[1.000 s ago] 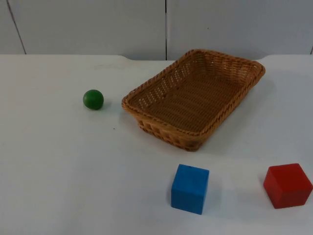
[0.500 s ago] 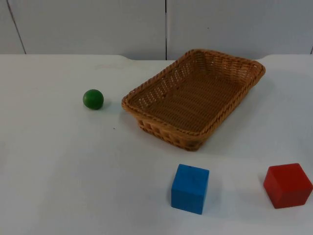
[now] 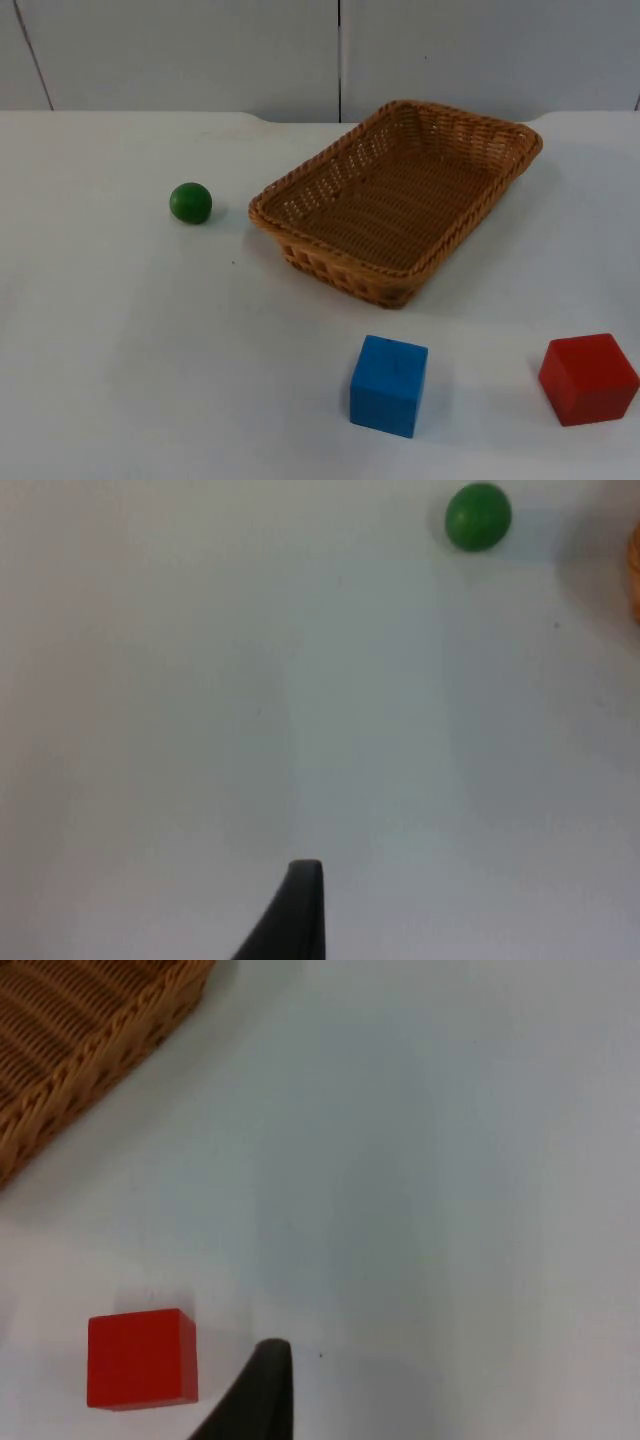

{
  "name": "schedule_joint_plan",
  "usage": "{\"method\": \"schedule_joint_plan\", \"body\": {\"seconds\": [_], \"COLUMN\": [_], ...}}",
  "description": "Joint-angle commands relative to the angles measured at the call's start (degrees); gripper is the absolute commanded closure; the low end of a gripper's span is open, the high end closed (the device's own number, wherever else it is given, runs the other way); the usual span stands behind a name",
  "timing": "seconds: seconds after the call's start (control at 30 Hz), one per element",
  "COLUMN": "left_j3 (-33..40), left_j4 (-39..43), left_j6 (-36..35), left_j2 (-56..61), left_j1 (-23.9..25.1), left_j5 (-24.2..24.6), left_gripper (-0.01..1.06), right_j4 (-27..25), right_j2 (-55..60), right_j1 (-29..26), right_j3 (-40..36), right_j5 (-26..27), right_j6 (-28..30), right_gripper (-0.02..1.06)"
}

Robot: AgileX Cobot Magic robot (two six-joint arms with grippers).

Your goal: Place all geometric objects except the red cube into the basket.

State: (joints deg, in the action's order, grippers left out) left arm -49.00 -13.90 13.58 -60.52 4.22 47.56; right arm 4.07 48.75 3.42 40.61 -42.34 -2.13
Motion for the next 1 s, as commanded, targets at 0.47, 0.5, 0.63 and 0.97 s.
{"method": "schedule_joint_plan", "body": {"seconds": [0.47,0.5,0.63,0.97], "left_j3": [-17.91,-19.08,-25.02,-44.60], "left_j4": [-1.63,-1.40,1.72,9.12], "left_j6": [-2.77,-2.92,-5.65,-14.59], "left_j2": [-33.29,-35.62,-43.57,-63.07], "left_j1": [-13.64,-15.00,-17.01,-16.77], "left_j5": [-6.10,-7.37,-9.80,-8.66], "left_gripper": [0.16,0.16,0.16,0.16], "right_j4": [0.25,0.25,0.25,0.23], "right_j2": [0.05,0.05,0.05,0.05], "right_j1": [-0.37,-0.37,-0.37,-0.37], "right_j3": [0.26,0.26,0.26,0.26], "right_j5": [0.54,0.54,0.54,0.57], "right_j6": [0.14,0.14,0.14,0.14], "right_gripper": [-0.01,-0.01,-0.01,-0.01]}}
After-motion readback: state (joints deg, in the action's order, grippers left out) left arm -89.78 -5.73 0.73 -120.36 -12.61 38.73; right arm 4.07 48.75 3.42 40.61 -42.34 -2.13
